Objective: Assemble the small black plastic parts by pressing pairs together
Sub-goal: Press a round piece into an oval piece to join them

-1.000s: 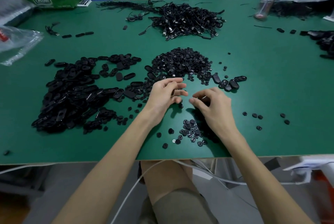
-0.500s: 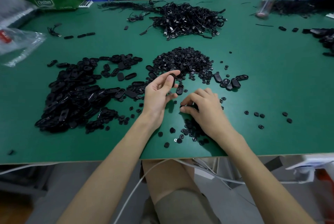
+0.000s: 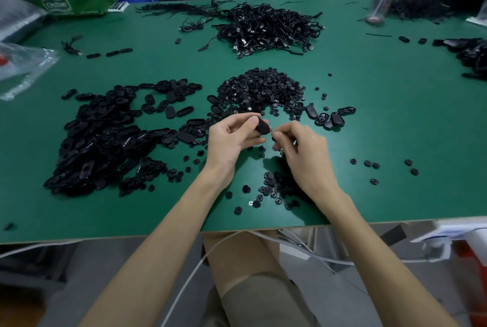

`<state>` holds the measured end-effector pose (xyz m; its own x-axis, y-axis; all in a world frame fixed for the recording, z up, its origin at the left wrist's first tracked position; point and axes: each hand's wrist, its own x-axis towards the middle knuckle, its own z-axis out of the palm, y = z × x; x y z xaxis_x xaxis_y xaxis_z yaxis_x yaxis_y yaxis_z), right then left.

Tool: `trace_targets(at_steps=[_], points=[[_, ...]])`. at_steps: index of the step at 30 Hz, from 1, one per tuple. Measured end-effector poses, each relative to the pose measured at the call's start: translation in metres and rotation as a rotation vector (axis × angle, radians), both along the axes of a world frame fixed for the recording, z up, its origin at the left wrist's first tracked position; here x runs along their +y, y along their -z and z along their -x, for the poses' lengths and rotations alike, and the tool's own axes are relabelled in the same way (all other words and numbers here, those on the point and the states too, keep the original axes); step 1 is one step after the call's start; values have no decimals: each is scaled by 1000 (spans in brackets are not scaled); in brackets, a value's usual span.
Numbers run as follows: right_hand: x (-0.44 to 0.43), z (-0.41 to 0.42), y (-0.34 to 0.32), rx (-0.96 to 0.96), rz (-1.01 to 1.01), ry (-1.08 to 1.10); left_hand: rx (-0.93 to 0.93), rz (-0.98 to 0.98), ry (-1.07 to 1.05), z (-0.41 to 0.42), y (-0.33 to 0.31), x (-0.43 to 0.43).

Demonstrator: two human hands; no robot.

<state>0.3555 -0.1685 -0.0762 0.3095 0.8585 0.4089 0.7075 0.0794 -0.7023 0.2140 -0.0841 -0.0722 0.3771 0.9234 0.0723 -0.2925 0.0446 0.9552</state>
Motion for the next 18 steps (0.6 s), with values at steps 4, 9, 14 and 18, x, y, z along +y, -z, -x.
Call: trace_targets(at_steps=[4,9,14,18], points=[[-3,-3,-6,138,-58,28,48,-24,-45,-2,3,2],[-3,-2,-6,110,-31,-3,109,-41,-73,-3,4,3],[-4,-2,-7,169,-59,6,136,-34,-68,-4,3,2],[-3,-4,-7,177,-62,17,113,-39,-51,-3,1,0]])
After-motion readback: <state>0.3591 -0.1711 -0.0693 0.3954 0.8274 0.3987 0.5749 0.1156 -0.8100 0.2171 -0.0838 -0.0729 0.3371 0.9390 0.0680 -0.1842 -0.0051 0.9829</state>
